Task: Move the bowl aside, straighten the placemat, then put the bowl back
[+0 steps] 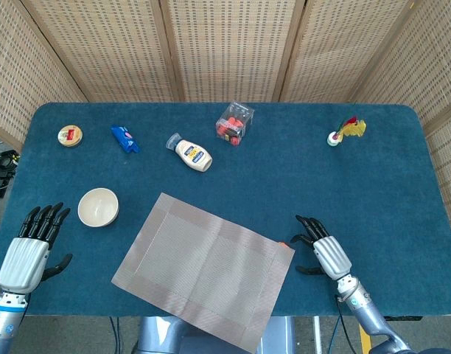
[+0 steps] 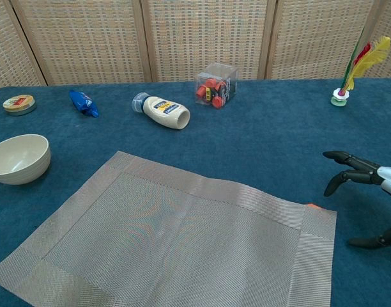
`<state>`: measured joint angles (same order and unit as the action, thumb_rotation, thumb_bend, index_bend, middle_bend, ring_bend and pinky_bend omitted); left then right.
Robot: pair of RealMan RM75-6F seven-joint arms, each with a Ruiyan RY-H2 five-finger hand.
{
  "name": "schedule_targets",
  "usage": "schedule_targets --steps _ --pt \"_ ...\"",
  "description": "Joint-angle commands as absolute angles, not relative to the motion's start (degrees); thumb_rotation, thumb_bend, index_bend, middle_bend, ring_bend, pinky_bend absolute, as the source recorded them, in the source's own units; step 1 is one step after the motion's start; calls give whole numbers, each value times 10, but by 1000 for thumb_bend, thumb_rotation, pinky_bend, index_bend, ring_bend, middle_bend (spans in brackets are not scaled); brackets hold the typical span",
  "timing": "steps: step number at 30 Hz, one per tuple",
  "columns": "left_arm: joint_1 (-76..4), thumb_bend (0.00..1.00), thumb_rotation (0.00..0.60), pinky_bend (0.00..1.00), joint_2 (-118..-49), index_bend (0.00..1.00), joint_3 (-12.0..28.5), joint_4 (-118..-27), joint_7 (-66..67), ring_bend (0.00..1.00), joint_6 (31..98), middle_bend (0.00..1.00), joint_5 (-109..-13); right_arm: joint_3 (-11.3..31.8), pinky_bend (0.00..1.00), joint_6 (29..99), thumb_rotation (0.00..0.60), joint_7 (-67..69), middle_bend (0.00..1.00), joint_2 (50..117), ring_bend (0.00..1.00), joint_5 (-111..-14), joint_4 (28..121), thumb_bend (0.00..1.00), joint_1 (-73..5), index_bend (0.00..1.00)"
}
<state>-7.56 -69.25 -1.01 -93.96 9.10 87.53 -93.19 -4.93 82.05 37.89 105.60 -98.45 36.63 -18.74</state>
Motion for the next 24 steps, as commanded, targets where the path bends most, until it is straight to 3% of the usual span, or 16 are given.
schedule_targets --steps 1,24 --pt "-75 263 600 0 -692 0 -9 -940 89 0 875 0 -931 -52 0 822 600 386 9 1064 0 -986 363 219 -188 396" --pt "-75 263 600 0 -692 0 -6 -935 80 0 866 0 -929 -39 0 821 600 413 88 1115 0 -970 323 221 -203 476"
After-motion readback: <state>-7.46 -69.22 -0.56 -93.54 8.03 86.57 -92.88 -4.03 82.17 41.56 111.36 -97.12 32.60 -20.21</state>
